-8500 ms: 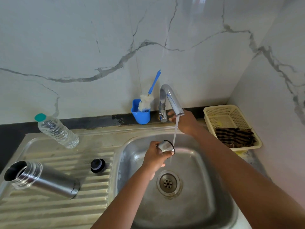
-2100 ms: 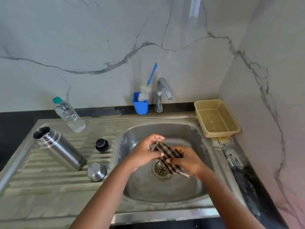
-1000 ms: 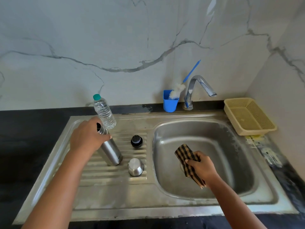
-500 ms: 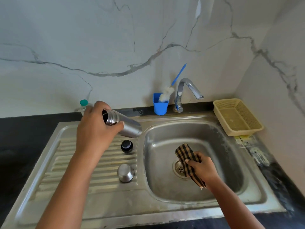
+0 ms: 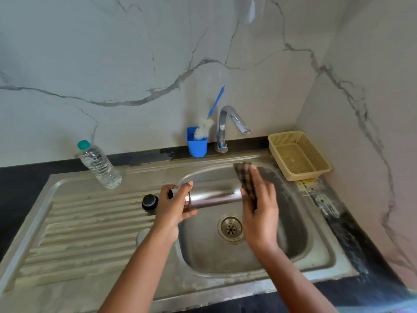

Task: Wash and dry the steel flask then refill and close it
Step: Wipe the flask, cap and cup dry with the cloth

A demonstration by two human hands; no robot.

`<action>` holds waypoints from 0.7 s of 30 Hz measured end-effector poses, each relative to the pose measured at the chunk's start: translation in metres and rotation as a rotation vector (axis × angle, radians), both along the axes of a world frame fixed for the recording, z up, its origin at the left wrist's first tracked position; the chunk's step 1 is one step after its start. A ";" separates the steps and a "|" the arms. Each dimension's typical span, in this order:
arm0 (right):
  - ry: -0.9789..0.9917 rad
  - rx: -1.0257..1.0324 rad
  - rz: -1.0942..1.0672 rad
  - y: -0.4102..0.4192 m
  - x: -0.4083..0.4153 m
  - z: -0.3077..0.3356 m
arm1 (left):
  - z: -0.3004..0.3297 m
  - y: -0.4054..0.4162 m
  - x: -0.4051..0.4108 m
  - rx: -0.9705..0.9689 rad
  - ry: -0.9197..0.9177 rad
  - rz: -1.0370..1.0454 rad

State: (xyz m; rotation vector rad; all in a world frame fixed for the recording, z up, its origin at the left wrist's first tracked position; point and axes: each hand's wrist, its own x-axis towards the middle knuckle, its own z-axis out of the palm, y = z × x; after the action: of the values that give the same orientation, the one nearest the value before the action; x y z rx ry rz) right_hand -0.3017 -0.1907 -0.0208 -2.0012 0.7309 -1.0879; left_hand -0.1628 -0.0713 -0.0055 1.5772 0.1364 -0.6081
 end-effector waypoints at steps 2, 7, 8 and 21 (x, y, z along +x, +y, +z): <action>0.026 -0.200 0.108 0.014 0.002 -0.005 | -0.009 -0.011 -0.010 -0.048 0.051 0.004; 0.210 -0.502 0.264 0.034 0.003 -0.037 | -0.010 -0.026 -0.025 -0.156 0.134 -0.051; 0.213 -0.495 0.262 0.029 0.002 -0.040 | -0.010 -0.027 -0.025 -0.158 0.138 -0.063; 0.121 -0.223 -0.092 -0.054 -0.017 -0.040 | -0.009 -0.020 -0.027 -0.202 0.317 -0.020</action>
State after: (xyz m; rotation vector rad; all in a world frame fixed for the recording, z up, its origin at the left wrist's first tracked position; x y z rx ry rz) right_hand -0.3186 -0.2443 -0.0604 -2.2568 0.8002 -1.1519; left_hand -0.1900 -0.0914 -0.0145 1.2818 0.2876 -0.8586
